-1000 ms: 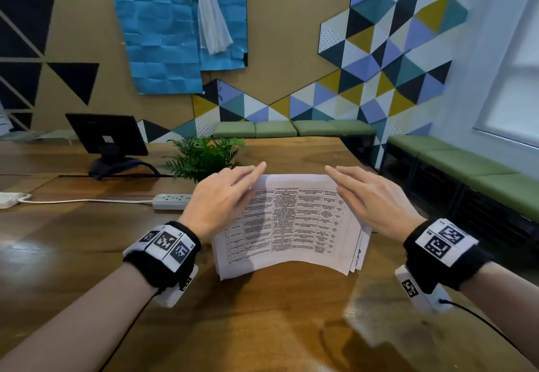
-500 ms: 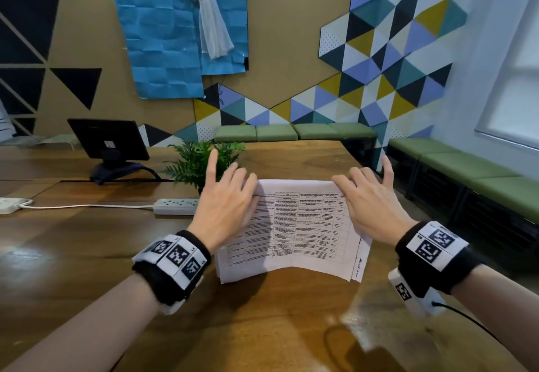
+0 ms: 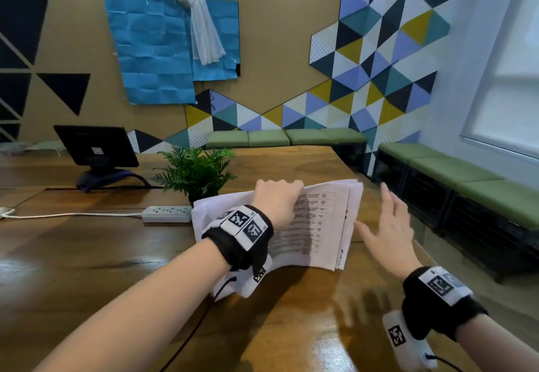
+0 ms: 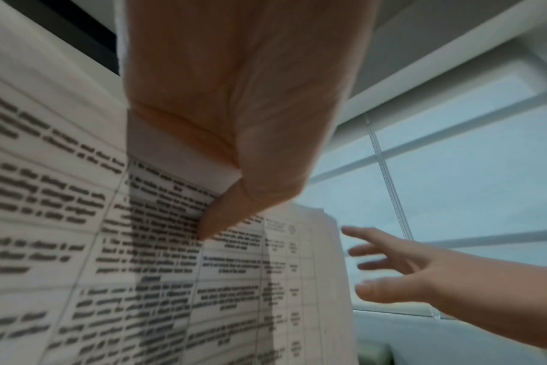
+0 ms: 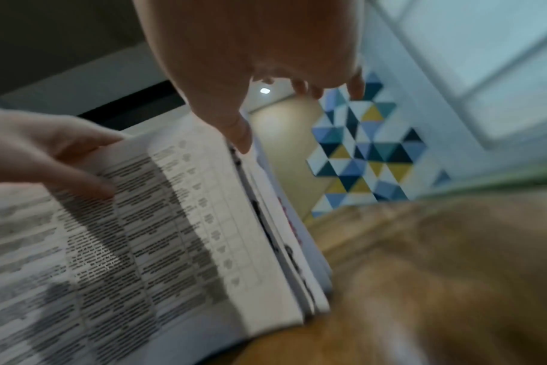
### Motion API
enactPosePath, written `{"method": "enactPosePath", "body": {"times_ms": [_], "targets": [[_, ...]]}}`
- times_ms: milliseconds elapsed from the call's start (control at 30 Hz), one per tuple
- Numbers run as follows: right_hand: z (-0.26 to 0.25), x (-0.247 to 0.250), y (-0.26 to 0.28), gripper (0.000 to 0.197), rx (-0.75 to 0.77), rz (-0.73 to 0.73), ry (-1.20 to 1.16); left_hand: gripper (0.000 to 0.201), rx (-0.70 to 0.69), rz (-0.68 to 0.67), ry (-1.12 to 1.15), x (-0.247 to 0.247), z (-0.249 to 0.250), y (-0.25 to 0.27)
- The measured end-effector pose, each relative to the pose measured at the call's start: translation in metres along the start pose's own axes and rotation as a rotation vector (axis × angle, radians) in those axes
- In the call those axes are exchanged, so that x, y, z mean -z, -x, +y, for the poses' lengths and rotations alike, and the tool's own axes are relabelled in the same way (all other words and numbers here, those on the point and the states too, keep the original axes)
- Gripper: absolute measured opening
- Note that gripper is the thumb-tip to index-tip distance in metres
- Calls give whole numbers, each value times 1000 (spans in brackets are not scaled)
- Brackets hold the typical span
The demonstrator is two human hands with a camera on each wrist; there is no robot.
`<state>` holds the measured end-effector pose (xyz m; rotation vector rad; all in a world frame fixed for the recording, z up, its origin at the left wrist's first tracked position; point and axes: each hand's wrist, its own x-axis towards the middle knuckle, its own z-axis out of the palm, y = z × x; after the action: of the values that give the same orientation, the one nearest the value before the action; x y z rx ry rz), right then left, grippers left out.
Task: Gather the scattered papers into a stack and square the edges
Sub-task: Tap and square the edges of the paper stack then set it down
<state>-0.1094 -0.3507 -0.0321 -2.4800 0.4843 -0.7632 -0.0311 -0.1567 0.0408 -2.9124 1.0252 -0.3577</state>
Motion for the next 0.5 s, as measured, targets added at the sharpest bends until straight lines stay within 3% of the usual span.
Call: {"method": "enactPosePath", "body": {"times_ms": [133, 300, 367, 433, 500], "targets": [[16, -8, 14, 107, -338, -270, -394, 30, 72, 158, 176, 11, -24, 11], [2, -5, 3, 116, -373, -576, -679, 37, 262, 225, 852, 19, -58, 30], [-12, -4, -3, 92, -356, -699, -752, 35, 341, 138, 1149, 11, -62, 39], [-27, -5, -9, 45, -318, -757, -860, 34, 414, 73, 1346, 0, -63, 46], [-43, -2, -13, 41, -314, -749, -1013, 34, 482, 135, 1418, -12, -62, 51]]}}
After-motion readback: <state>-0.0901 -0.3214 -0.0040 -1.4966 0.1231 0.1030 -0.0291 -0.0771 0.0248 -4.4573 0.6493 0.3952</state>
